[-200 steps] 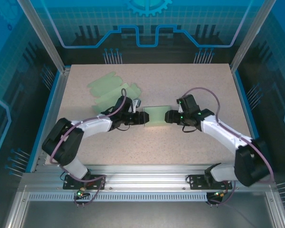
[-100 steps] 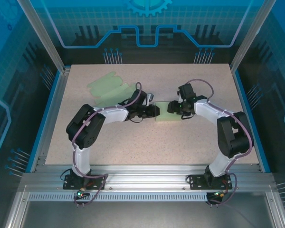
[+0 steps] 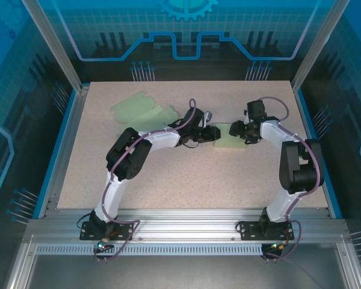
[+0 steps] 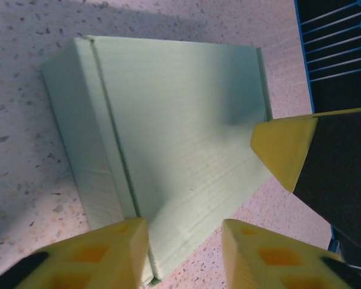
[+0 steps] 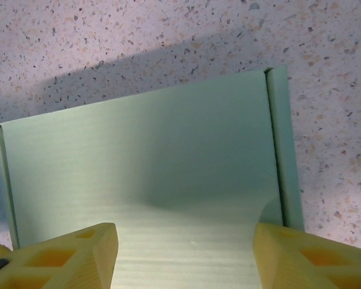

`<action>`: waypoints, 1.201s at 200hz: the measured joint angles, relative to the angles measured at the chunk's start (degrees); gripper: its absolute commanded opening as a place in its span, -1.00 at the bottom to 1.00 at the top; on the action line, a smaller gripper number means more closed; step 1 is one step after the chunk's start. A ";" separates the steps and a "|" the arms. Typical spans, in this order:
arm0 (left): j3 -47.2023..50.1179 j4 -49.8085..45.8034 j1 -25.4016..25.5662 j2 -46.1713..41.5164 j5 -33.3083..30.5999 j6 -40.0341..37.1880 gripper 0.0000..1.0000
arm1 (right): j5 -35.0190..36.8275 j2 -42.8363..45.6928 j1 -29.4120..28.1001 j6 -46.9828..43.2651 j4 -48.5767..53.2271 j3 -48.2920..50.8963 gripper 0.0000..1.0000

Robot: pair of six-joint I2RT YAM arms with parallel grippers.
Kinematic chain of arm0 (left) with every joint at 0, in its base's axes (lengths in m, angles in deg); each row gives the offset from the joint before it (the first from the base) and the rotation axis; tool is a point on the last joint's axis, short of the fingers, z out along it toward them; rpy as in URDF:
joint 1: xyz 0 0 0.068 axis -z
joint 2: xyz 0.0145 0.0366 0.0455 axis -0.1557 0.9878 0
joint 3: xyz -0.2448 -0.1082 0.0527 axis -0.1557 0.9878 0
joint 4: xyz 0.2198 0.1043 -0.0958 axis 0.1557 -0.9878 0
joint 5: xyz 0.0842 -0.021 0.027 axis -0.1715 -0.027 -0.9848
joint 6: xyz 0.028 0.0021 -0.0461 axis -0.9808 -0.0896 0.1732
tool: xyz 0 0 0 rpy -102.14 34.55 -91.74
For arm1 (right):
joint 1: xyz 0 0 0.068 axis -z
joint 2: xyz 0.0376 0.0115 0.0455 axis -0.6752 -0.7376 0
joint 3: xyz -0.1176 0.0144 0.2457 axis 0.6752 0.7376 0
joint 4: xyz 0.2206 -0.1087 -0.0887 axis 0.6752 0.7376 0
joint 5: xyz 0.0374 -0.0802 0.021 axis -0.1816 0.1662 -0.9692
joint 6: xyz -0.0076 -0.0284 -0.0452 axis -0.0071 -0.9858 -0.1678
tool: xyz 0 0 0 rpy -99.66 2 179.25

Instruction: Fold the paper box

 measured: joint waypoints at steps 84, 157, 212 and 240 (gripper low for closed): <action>17.77 -3.67 -7.50 -22.80 -2.19 -3.21 0.98 | -2.89 7.41 -4.98 0.39 2.25 -2.93 0.56; 36.89 -7.19 -26.88 -40.44 -8.79 -4.70 0.98 | -0.55 3.17 -21.59 4.09 2.56 -8.44 0.42; 37.29 -12.57 -42.84 -40.02 -11.54 -7.19 0.98 | 0.42 -12.83 -29.46 5.11 5.22 -19.93 0.38; 36.24 -13.31 -45.13 -36.87 -10.99 -8.17 0.98 | 3.96 -18.21 -29.38 5.07 9.11 -24.57 0.38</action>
